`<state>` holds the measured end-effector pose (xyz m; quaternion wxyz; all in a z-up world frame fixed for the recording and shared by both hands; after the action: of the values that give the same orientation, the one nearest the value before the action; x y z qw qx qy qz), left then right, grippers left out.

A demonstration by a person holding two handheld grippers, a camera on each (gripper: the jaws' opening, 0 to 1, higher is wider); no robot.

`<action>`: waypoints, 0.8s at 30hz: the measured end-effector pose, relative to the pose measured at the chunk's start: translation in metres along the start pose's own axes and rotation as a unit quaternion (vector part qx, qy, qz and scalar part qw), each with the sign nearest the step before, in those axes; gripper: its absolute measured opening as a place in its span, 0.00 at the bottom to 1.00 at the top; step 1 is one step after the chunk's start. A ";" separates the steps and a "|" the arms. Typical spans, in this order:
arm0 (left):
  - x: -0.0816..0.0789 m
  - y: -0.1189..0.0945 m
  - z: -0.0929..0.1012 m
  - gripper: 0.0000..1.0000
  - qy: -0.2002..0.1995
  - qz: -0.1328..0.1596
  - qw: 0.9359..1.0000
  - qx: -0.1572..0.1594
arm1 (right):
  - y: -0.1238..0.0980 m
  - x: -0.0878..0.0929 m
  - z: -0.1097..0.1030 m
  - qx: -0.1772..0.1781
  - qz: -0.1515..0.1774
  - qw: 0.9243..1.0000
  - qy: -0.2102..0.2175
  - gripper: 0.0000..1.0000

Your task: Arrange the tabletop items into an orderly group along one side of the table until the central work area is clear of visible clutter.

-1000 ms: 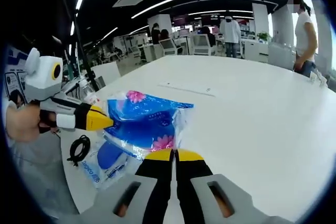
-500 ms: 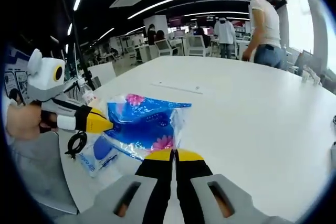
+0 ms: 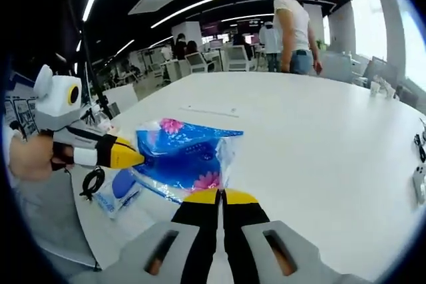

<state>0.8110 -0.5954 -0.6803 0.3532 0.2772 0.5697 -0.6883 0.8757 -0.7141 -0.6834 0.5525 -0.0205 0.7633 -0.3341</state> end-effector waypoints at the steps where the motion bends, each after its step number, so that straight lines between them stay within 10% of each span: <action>1: 0.002 0.000 0.002 0.00 0.001 -0.001 1.000 0.000 | -0.001 0.000 -0.001 0.001 0.000 1.000 0.000 0.00; 24: 0.028 0.024 -0.002 0.00 0.001 -0.042 0.999 -0.012 | 0.015 0.036 0.014 -0.014 -0.035 0.999 0.018 0.00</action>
<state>0.8130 -0.6004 -0.7171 0.3267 0.2497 0.5898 -0.6950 0.8790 -0.7240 -0.7240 0.5261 -0.0487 0.7768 -0.3426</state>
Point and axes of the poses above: the point that each gripper's makers call its tool centre point, and the gripper's own axes: y roughly forward along the fingers, z roughly to its right, x roughly out of its underside, the point moved 2 cm from there along -y, roughly backward along the fingers
